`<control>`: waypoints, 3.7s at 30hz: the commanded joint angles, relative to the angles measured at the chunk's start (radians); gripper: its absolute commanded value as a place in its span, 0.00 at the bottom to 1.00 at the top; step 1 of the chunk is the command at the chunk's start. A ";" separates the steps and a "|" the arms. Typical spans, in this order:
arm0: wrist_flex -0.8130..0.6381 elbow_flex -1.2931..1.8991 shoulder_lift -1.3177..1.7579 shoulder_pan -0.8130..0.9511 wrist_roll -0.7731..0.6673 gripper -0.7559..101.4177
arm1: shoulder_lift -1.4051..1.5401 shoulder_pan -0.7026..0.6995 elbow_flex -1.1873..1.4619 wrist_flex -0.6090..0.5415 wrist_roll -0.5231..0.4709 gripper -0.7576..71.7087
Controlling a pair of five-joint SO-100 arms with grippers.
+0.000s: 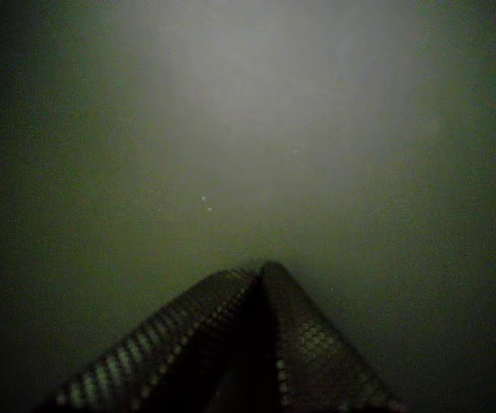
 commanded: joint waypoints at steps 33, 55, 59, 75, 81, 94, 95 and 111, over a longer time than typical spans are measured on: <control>-0.273 0.043 -0.049 -0.334 0.078 0.01 | 0.015 -0.029 -0.012 0.023 0.003 0.01; -0.476 0.166 0.020 -0.425 -0.249 0.01 | 0.015 -0.040 -0.012 0.023 0.002 0.01; -0.106 -0.167 -0.212 -0.397 -0.080 0.01 | 0.015 -0.037 -0.012 0.023 0.002 0.01; -0.164 -0.150 -0.127 -0.236 -0.025 0.01 | 0.015 -0.025 -0.012 0.023 0.006 0.01; 0.058 0.014 -0.058 0.005 -0.003 0.01 | 0.015 -0.023 -0.012 0.023 0.012 0.01; 0.238 0.686 0.021 -0.071 0.127 0.01 | 0.015 0.044 -0.012 0.026 0.140 0.01; 0.210 0.727 0.021 -0.077 0.130 0.01 | 0.015 0.048 -0.012 0.026 0.149 0.01; 0.176 0.779 0.021 -0.091 0.133 0.01 | 0.014 0.173 -0.012 0.021 -0.035 0.01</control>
